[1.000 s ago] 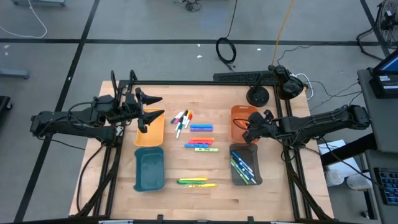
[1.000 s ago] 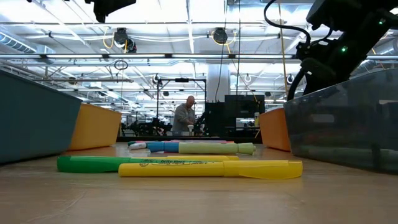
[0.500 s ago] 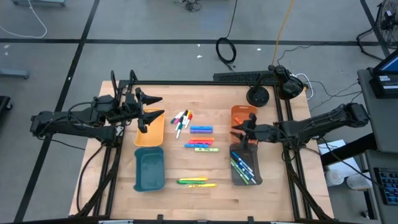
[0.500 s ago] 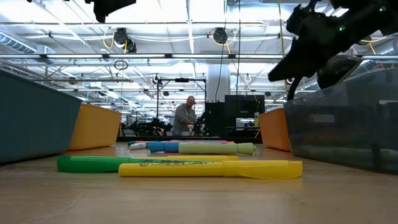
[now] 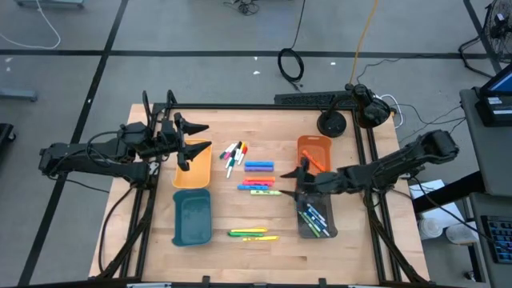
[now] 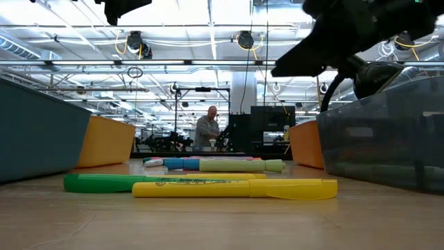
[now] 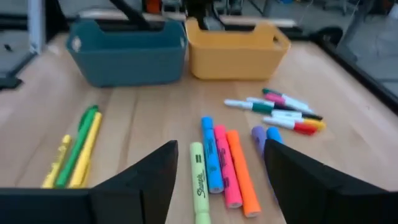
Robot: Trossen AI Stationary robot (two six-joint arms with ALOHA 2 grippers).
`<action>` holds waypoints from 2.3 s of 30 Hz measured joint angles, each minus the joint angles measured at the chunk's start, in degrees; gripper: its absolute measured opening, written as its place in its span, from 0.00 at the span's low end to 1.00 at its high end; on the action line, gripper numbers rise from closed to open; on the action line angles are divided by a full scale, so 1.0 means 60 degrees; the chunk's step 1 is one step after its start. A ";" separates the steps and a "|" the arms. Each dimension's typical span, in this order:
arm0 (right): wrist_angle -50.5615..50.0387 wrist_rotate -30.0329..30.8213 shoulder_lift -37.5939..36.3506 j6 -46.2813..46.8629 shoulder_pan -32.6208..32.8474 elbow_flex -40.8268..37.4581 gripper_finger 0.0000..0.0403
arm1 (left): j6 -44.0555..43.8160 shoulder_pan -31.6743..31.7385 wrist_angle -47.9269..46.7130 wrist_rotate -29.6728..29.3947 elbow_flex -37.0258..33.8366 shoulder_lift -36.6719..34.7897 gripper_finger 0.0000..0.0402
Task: Pick & Place Markers
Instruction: Put the light green highlighter into the orange bin
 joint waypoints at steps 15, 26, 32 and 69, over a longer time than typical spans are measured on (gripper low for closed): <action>-0.4640 -0.0645 0.4467 0.0061 -0.0538 0.4277 0.54 | 0.0001 0.0001 0.0000 -0.0003 0.0000 0.0001 0.70; -0.4765 -0.1519 0.5434 0.0095 -0.0813 0.4422 0.54 | 0.0001 -0.0001 0.0000 -0.0001 0.0000 0.0000 0.70; -0.4916 -0.1519 0.5448 0.0102 -0.0784 0.4426 0.54 | 0.0000 -0.0002 0.0000 -0.0001 0.0000 0.0004 0.70; -0.5349 -0.2007 0.5452 0.0379 -0.0788 0.4418 0.13 | 0.0000 -0.0002 0.0000 0.0000 0.0000 0.0000 0.70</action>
